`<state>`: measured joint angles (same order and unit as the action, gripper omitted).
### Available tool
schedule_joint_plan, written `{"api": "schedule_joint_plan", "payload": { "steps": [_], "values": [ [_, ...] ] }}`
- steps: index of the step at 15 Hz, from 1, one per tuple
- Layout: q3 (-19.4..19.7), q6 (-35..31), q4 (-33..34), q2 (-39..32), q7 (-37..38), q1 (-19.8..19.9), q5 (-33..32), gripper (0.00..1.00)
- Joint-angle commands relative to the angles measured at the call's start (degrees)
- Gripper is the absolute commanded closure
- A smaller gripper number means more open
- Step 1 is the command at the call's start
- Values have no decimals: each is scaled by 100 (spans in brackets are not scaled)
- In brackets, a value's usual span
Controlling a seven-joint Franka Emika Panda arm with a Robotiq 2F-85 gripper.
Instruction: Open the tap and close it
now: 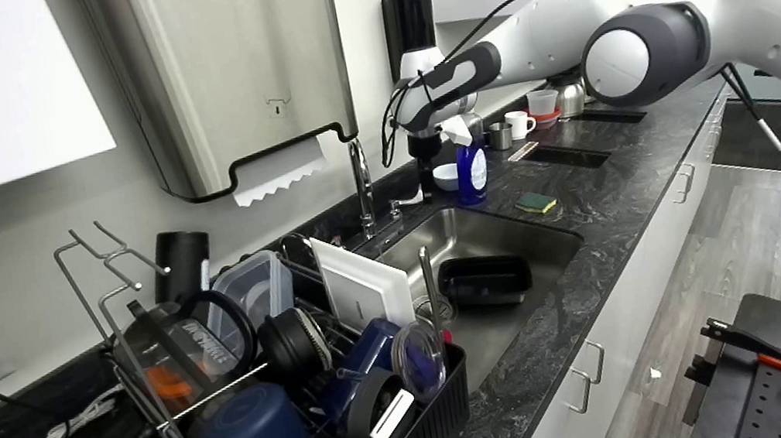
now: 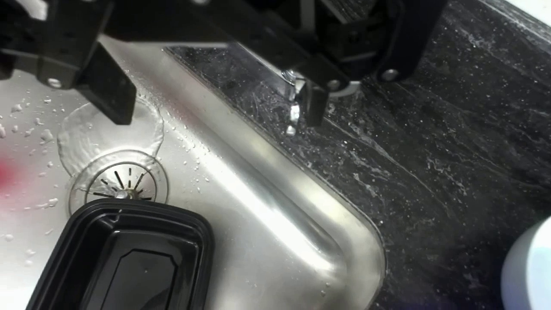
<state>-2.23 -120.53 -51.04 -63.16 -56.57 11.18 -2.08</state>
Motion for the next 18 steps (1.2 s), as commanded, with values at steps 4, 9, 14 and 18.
{"api": "schedule_joint_plan", "payload": {
  "steps": [4,9,14,18],
  "values": [
    [97,31,-949,655,151,-56,-80,0],
    [53,64,-1179,802,131,-23,-76,0],
    [84,-20,-1390,908,217,-22,-79,0],
    [216,-158,-1368,1014,868,9,-42,0]
  ]
}}
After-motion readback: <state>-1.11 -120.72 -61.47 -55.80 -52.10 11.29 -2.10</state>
